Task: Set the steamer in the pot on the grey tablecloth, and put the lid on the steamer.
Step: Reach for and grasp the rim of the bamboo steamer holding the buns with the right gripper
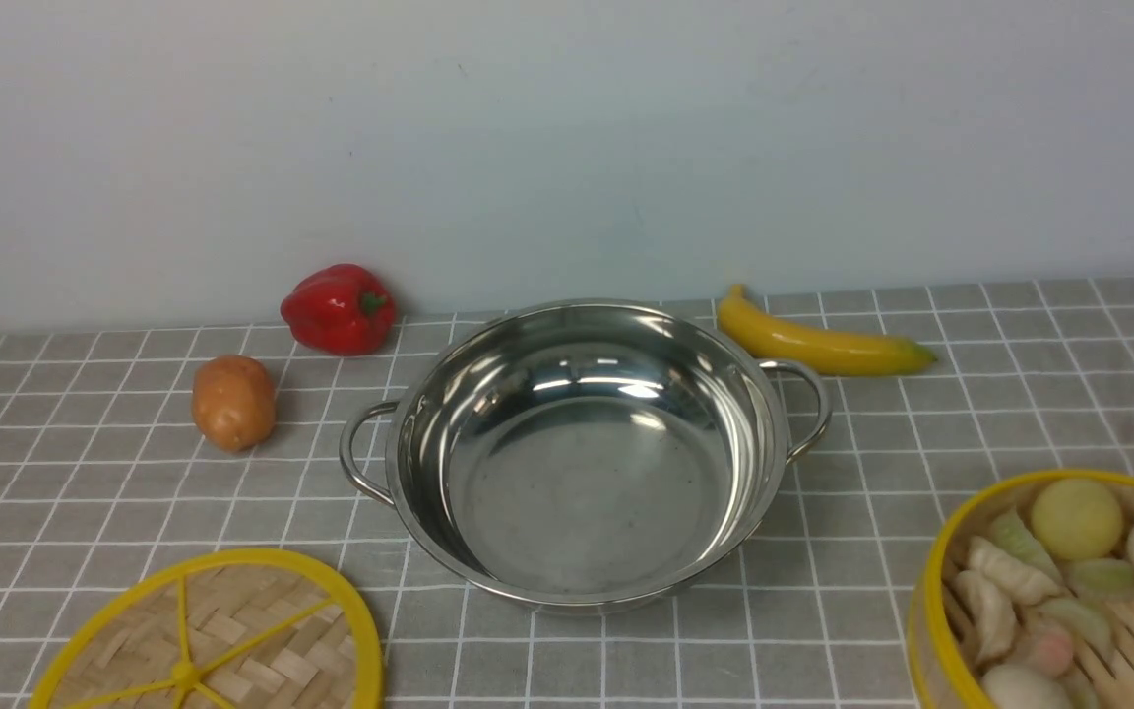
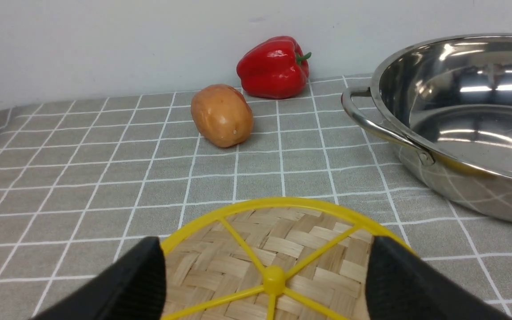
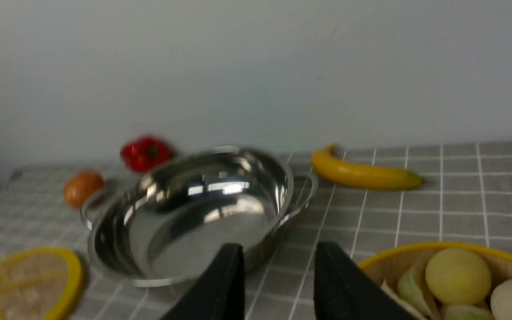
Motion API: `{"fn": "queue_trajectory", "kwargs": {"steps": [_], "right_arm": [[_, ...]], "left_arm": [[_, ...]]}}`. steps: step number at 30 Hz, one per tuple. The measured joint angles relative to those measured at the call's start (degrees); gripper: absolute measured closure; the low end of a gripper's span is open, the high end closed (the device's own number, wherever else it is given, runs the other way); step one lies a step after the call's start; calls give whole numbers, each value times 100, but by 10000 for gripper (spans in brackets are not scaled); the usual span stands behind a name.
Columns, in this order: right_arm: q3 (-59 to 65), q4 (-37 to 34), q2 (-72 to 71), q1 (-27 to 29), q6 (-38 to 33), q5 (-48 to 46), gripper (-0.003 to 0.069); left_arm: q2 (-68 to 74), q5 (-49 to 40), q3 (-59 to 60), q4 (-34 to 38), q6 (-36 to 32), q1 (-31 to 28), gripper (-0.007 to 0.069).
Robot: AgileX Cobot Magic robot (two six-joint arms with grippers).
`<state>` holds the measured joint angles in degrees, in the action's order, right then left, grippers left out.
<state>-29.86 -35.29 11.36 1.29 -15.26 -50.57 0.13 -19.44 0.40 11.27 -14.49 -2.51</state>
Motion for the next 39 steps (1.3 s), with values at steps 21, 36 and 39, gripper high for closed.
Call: {"fn": "queue_trajectory", "kwargs": {"steps": [21,36,39], "right_arm": [[-2107,-467,5193,0,-1319,-1022,381],[-2113,1660,6938,-1890,427,-15,378],[-2113,2109,7083,-2121,1122,-9,378]], "left_arm": [[0,0,0,0,0,0,67],[0,0,0,0,0,0,67],[0,0,0,0,0,0,67]]}}
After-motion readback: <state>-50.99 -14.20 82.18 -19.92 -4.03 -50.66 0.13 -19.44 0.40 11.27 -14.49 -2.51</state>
